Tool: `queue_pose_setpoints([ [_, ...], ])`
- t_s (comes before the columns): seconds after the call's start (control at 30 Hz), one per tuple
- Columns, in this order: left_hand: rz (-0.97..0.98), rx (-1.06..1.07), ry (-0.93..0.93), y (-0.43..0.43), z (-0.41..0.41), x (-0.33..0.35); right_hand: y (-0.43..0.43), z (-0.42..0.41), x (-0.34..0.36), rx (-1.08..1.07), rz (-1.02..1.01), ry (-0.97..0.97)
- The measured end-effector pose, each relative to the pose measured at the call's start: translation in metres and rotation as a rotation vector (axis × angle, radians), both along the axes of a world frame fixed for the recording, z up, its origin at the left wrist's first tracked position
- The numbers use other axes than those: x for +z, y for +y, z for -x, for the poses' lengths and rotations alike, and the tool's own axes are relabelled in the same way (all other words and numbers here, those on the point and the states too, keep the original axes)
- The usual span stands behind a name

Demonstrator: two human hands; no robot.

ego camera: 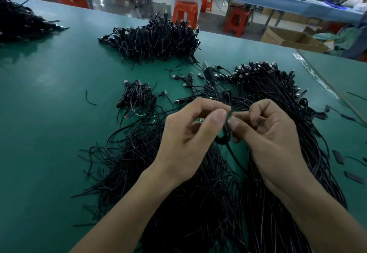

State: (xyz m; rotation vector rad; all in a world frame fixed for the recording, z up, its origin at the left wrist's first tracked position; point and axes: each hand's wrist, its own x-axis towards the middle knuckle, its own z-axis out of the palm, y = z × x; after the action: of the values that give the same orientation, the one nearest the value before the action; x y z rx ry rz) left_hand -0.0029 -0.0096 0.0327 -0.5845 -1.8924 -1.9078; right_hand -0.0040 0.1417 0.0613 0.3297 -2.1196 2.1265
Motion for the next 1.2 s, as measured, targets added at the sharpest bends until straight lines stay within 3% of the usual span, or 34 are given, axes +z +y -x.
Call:
queue_pose_setpoints([
  [0.17,-0.037,-0.019,-0.119,-0.001,0.005,-0.003,0.001,0.001,-0.003,0.004,-0.035,-0.009],
  [0.4,0.295,0.161,0.158,0.004,0.004,-0.006,0.006,0.01,-0.008,-0.056,-0.015,-0.049],
  [0.57,0.347,0.118,0.036,0.008,-0.001,-0.007,0.009,0.012,-0.009,-0.075,-0.003,0.032],
  [0.83,0.385,0.033,-0.185,0.006,-0.001,-0.006,0.001,0.005,-0.011,-0.158,-0.276,0.3],
  [0.97,0.217,-0.062,-0.312,0.001,0.001,0.002,-0.004,0.0,-0.012,-0.097,-0.308,0.338],
  [1.1,-0.252,-0.208,-0.612,0.0,0.005,0.001,-0.005,-0.002,-0.014,-0.088,-0.329,0.319],
  [1.2,-0.224,-0.137,-0.54,-0.005,0.009,-0.003,-0.005,-0.004,-0.018,-0.084,-0.366,0.257],
])
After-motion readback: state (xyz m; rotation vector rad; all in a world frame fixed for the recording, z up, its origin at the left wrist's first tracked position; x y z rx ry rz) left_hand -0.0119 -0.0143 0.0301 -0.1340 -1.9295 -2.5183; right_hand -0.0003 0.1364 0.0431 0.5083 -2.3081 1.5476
